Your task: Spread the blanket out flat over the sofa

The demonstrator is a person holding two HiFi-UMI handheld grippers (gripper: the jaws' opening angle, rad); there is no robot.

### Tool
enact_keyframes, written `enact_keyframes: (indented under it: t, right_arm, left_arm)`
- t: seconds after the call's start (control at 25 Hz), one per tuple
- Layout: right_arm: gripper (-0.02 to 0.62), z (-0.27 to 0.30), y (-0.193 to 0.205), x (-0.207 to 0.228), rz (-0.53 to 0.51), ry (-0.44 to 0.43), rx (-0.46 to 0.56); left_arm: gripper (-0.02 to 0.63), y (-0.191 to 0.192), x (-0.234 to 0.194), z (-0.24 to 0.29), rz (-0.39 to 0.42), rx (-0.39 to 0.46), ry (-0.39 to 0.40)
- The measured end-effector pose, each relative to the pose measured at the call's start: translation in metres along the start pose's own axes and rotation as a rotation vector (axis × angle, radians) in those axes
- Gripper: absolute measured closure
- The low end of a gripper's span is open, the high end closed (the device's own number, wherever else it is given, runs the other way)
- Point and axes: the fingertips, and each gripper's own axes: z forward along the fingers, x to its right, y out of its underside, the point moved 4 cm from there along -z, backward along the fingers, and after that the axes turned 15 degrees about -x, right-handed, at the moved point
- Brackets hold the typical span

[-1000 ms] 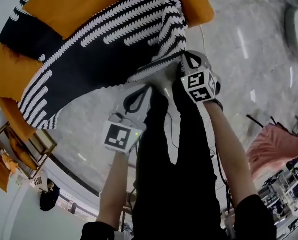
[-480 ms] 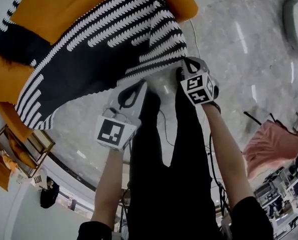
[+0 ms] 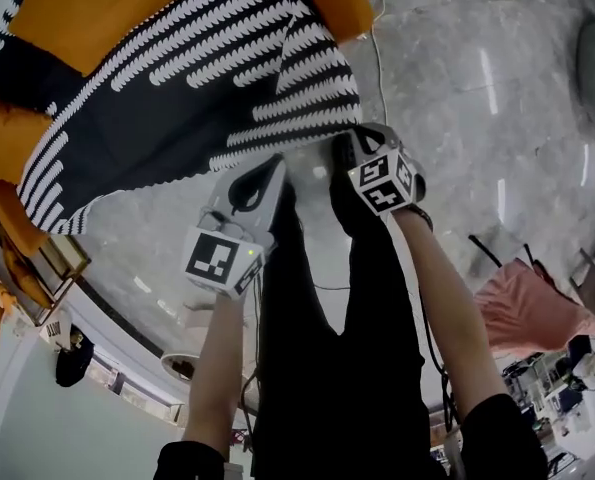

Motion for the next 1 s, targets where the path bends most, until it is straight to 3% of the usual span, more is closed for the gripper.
enact_keyframes:
  t: [0.28, 0.4, 1.0]
  right_arm:
    - [0.578, 0.040, 0.009, 0.007, -0.072, -0.107, -0.063]
    - [0.578, 0.054, 0.019, 0.014, -0.079, -0.140, -0.054]
    - [0.581, 0.121, 0.056, 0.022, -0.024, -0.159, -0.163]
  left_arm:
    - [0.600, 0.013, -0.014, 0.028, -0.094, 0.004, -0.102]
    - [0.600, 0.016, -0.007, 0.042, -0.095, 0.004, -0.122]
    - [0.600, 0.063, -0.032, 0.080, -0.073, -0.042, -0.098]
